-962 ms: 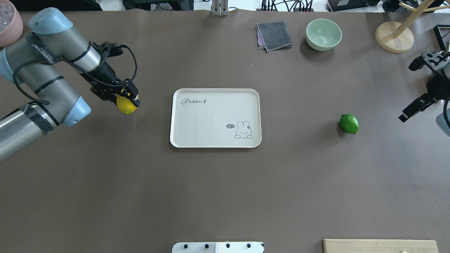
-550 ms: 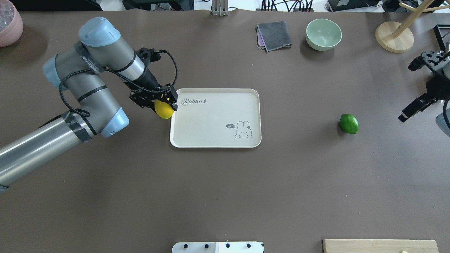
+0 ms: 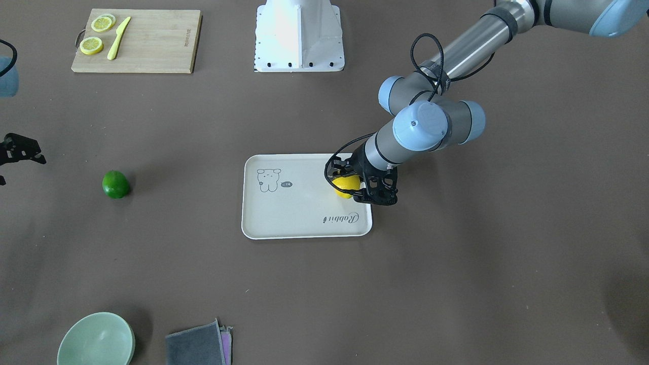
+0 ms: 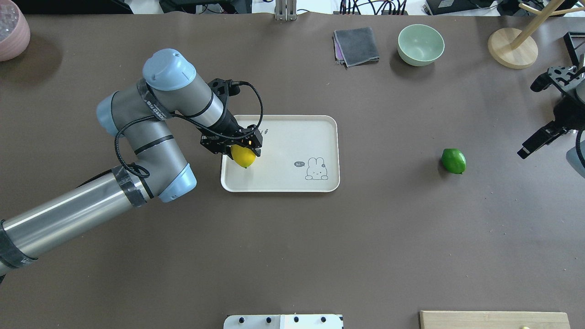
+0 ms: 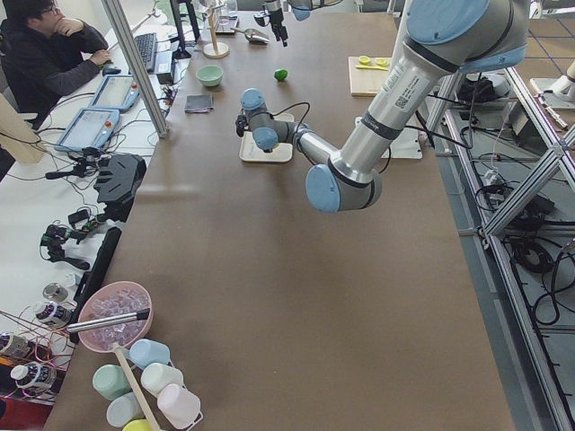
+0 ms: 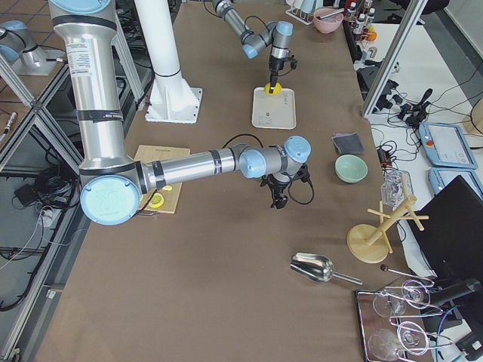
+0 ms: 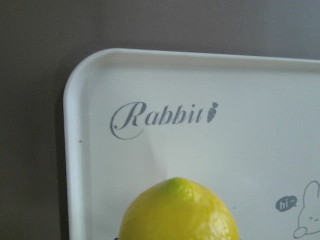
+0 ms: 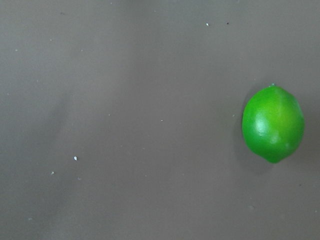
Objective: Place all lemons on tray
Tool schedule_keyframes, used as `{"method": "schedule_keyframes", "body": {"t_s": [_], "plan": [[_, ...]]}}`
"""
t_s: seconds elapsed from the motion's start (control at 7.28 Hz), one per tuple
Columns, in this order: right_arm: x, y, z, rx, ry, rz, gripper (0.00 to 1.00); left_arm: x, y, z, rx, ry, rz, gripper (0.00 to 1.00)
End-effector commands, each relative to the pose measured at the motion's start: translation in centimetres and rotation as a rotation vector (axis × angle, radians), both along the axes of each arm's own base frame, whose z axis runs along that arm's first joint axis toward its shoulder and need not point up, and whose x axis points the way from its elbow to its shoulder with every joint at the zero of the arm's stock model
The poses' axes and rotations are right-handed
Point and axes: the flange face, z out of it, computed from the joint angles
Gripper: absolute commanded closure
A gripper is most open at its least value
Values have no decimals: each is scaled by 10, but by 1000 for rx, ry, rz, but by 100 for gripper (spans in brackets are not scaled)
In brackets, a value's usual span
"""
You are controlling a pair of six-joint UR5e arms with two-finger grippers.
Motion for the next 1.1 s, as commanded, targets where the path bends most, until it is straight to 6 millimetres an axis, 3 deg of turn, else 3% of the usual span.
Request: {"method": "schedule_keyframes", "body": {"t_s": [0.0, 0.27, 0.41, 0.69, 0.96], "plan": [[-1, -2, -3, -10, -4, 11, 0, -3, -2, -1, 4, 6, -9, 2], [-4, -1, -3, -14, -3, 9, 0, -31, -28, 1, -1, 3, -61, 2], [-5, -1, -4, -13, -3, 8, 0, -63, -51, 8, -11, 1, -102, 2], [-10, -2, -8, -20, -4, 13, 0, -137, -87, 46, -71, 4, -135, 2], [-19, -8, -22, -53, 1, 54, 0, -180, -95, 101, -4, -37, -134, 2]]}}
